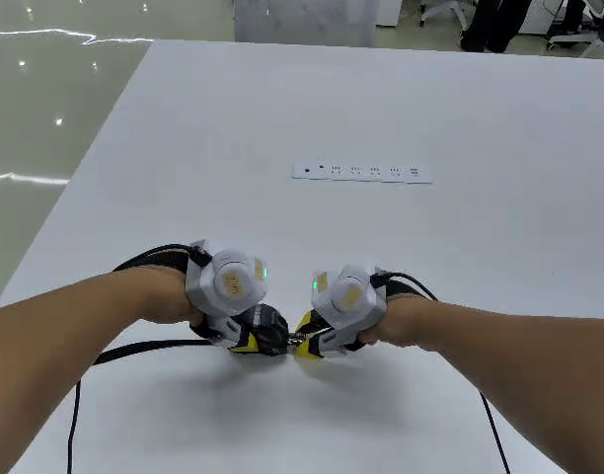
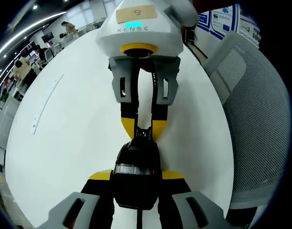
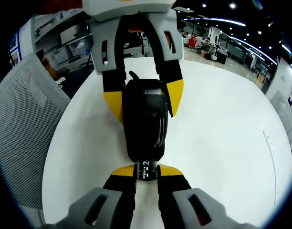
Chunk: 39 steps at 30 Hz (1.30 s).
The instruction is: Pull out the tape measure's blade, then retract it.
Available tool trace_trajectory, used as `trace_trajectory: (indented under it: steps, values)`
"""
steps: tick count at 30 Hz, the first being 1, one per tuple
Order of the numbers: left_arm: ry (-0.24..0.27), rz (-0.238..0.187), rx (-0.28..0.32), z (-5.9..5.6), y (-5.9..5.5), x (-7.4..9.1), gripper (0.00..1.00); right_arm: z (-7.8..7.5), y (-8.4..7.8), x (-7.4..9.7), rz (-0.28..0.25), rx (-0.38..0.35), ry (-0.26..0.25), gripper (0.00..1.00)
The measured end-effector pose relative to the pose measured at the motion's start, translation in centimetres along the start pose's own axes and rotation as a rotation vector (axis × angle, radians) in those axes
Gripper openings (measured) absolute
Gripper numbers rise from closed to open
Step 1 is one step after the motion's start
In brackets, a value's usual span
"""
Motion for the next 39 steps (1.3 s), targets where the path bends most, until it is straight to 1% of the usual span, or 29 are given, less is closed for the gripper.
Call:
trace_trajectory:
  steps: [1, 2, 3, 6, 7, 9, 10, 12, 14, 19, 25, 39]
  values:
    - [0.0, 0.0, 0.0, 0.0, 0.0, 0.0, 0.32, 0.0, 0.1, -0.2, 0.001, -0.004, -0.003, 0.15]
    - [0.0, 0.001, 0.002, 0.0, 0.0, 0.0, 0.32, -0.1, 0.0, 0.1, 0.018, 0.0, 0.012, 0.15]
    - [0.0, 0.001, 0.002, 0.0, 0.0, 0.0, 0.32, -0.4, 0.0, 0.2, 0.01, -0.035, 0.018, 0.15]
    - [0.001, -0.001, 0.006, 0.0, -0.1, 0.0, 0.32, -0.4, -0.1, 0.1, -0.001, -0.024, 0.012, 0.14]
    - [0.0, -0.002, 0.004, 0.0, -0.1, 0.0, 0.32, -0.5, -0.2, 0.2, -0.004, -0.033, 0.01, 0.13]
    - [0.003, -0.003, 0.003, 0.0, -0.1, 0.0, 0.32, -0.6, -0.2, 0.3, -0.034, -0.072, 0.008, 0.13]
    - [0.003, -0.003, 0.003, 0.0, -0.1, 0.1, 0.32, -0.6, -0.3, 0.4, -0.042, -0.075, 0.01, 0.13]
    - [0.004, -0.002, 0.002, 0.0, -0.1, 0.1, 0.32, -0.7, -0.4, 0.5, -0.038, -0.075, 0.012, 0.13]
    - [0.003, 0.002, 0.002, 0.0, -0.1, 0.1, 0.31, -0.8, -0.4, 0.6, -0.023, -0.059, 0.015, 0.13]
    - [0.004, -0.003, 0.007, 0.1, -0.2, 0.1, 0.31, -0.9, -0.8, 1.0, -0.021, -0.067, 0.02, 0.13]
    - [0.002, -0.003, 0.005, 0.1, -0.1, 0.1, 0.31, -0.9, -1.3, 1.3, -0.003, -0.057, 0.014, 0.13]
    - [0.0, -0.002, 0.004, 0.0, -0.1, 0.1, 0.31, -0.9, -2.0, 1.8, 0.011, -0.071, 0.005, 0.13]
Point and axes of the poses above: the centre of the closed fingertips' face, and the gripper's own axes: x roughly backward along the fingers, z roughly to its left, y roughly out of its top, the point moved 4 cm from there along x, roughly backward along the fingers, and after that the axes turned 12 degrees about -x, right-handed, at the moved point
